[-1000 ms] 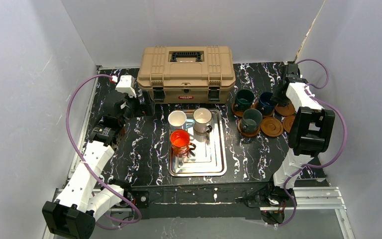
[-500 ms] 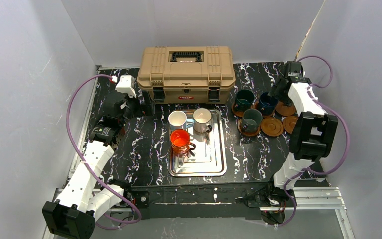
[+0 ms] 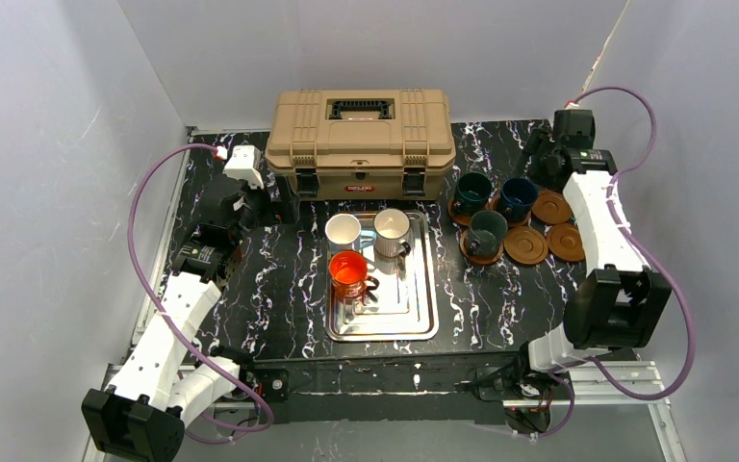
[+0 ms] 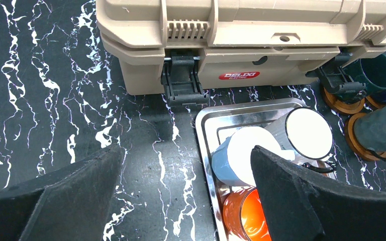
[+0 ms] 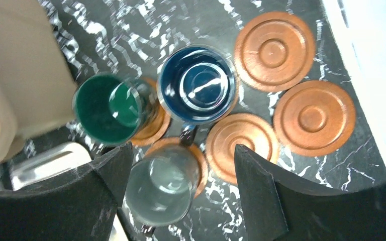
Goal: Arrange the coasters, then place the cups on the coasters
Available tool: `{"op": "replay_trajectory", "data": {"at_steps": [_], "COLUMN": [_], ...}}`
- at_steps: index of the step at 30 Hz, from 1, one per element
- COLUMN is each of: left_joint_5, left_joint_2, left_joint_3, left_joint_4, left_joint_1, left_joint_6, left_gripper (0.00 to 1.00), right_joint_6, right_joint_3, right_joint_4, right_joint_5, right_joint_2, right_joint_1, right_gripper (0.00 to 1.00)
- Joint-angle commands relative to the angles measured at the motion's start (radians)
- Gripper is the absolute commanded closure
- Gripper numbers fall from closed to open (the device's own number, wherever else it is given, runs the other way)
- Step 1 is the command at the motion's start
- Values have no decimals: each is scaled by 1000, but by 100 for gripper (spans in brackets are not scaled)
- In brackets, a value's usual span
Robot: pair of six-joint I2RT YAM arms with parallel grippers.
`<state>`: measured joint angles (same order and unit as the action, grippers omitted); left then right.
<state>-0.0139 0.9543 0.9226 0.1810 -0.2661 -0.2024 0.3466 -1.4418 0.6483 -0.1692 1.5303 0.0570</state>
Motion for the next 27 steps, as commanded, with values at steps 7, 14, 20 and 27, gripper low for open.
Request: {"op": "replay_trajectory", "data": {"at_steps": [7,14,20,27], "left_joint_5": [13,12,12,13], "left_joint_2": [-15,-7,-2,-7], "left_joint_3": [-1,-4,-4,-2], "left_joint_4": [1,0,0,0], "left_joint_1": [-3,-4,-4,-4], "left_joint_6": [-1,-1,-1,-1], "left_gripper": [2,2,2,2], "right_joint_6": [-17,16,64,68], "right_joint_3": [12,78,156,134], "right_joint_4": [119,78,18,-57], "right_joint_5": [61,83,13,-10], "right_joint_2": [-171,-180,-123,-19], "right_joint_1": [-266,-469,-610,-696], "right_gripper": [24,34,37,40]}}
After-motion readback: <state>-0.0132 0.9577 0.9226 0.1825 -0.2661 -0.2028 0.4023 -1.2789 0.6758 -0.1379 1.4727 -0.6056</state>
